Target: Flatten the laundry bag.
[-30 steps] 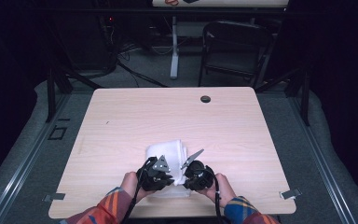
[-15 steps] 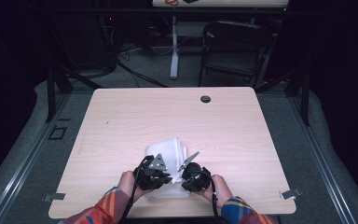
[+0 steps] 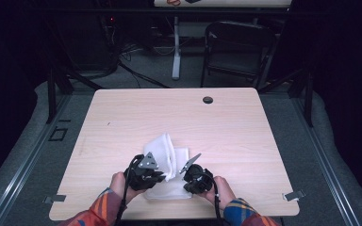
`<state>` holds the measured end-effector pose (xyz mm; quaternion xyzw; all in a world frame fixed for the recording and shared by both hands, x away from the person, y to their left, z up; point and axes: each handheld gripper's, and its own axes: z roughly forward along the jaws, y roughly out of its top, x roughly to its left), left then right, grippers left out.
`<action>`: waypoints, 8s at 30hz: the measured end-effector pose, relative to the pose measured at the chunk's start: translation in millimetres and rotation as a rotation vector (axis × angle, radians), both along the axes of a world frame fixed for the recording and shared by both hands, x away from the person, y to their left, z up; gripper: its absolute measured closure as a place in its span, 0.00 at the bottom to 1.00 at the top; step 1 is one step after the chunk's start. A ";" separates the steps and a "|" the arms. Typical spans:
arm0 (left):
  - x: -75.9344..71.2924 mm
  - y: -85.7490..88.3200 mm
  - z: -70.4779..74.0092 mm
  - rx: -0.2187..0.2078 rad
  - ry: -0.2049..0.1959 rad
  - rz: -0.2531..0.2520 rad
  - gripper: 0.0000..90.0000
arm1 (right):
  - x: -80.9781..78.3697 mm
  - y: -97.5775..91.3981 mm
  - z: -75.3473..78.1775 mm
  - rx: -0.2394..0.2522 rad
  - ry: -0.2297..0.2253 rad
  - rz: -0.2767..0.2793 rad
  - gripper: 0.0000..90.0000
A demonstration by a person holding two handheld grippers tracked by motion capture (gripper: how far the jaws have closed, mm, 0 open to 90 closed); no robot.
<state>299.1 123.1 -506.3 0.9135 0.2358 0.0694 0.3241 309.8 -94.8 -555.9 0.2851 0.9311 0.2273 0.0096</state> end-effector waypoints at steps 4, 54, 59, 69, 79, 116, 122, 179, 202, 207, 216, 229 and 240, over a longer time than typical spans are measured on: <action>-1.1 3.8 1.4 -0.002 0.001 0.013 0.91 | -0.5 0.7 0.8 -0.019 -0.007 0.006 1.00; -0.9 63.0 0.1 0.056 0.107 0.199 0.92 | 2.2 -5.5 3.4 -0.064 0.018 -0.008 1.00; 0.1 68.9 -0.8 0.061 0.129 0.198 0.92 | 2.0 -5.0 3.6 -0.069 0.017 -0.008 1.00; 0.9 68.8 -1.5 0.071 0.145 0.202 0.92 | 3.7 -8.3 3.7 -0.069 0.025 -0.010 1.00; 1.1 81.3 -5.2 0.093 0.195 0.234 0.91 | 4.8 -11.5 4.2 -0.082 0.020 -0.020 1.00; 2.6 94.9 0.7 0.096 0.182 0.337 0.27 | 14.7 -44.0 7.0 -0.134 0.033 -0.052 1.00; 2.9 96.3 2.4 0.092 0.177 0.335 0.25 | 16.4 -50.8 8.0 -0.152 0.040 -0.063 0.99; 20.2 -11.7 -47.3 0.148 0.232 -0.097 0.81 | 3.3 -25.9 9.1 -0.142 0.018 0.057 0.97; 20.1 -30.5 -41.9 0.136 0.191 -0.122 0.57 | 3.2 -37.7 40.0 0.018 -0.028 -0.018 1.00; 22.2 -32.0 -44.2 0.136 0.185 -0.119 0.69 | 3.4 -38.4 40.5 0.032 -0.027 -0.027 1.00; 22.7 -35.1 -45.5 0.121 0.176 -0.115 0.95 | 2.5 -39.2 40.8 0.033 -0.026 -0.031 0.98; 25.1 -32.3 -40.4 0.092 0.177 -0.083 0.97 | -10.2 -48.9 56.8 0.052 -0.064 -0.049 0.90; 28.2 -31.0 -38.9 0.096 0.185 -0.061 0.96 | -18.8 -48.2 71.3 0.101 -0.103 -0.044 0.87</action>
